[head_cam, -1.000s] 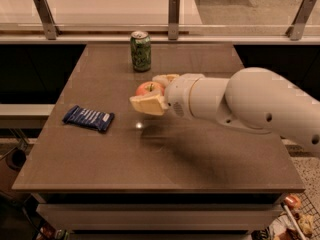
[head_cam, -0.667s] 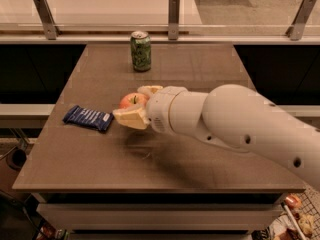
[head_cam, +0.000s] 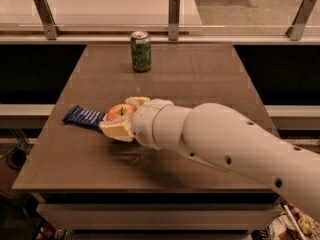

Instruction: Move apple near rxbar blueberry

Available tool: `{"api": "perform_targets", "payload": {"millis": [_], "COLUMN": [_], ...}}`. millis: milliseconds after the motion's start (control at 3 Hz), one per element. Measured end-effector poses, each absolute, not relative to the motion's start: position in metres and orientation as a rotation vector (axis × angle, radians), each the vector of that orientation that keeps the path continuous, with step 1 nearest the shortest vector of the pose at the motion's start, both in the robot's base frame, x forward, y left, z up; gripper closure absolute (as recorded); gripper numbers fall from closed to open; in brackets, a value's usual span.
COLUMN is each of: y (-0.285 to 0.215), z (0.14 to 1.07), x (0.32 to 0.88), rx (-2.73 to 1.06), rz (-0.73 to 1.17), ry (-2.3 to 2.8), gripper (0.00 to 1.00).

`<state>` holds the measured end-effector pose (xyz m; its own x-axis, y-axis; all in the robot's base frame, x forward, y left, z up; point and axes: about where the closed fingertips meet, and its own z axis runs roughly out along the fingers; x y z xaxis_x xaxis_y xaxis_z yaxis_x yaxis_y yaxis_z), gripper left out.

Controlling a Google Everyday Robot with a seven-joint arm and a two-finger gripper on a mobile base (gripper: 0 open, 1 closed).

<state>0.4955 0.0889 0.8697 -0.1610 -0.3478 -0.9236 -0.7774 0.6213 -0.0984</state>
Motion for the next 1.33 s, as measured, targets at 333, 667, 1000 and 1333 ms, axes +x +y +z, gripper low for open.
{"api": "perform_targets", "payload": {"millis": [333, 667, 1000, 1333], "y": [0.0904, 0.0917, 0.0931, 0.0945], "z": [0.8716, 0.8736, 0.8757, 0.8776], "x": [0.4943, 0.4932, 0.4921, 0.4910], "rx": [-0.923, -0.927, -0.931, -0.935], "rz": [0.488, 0.484, 0.479, 0.475], "ry": [1.754, 1.750, 1.747, 1.743], "gripper": [0.59, 0.36, 0.13, 0.00]}}
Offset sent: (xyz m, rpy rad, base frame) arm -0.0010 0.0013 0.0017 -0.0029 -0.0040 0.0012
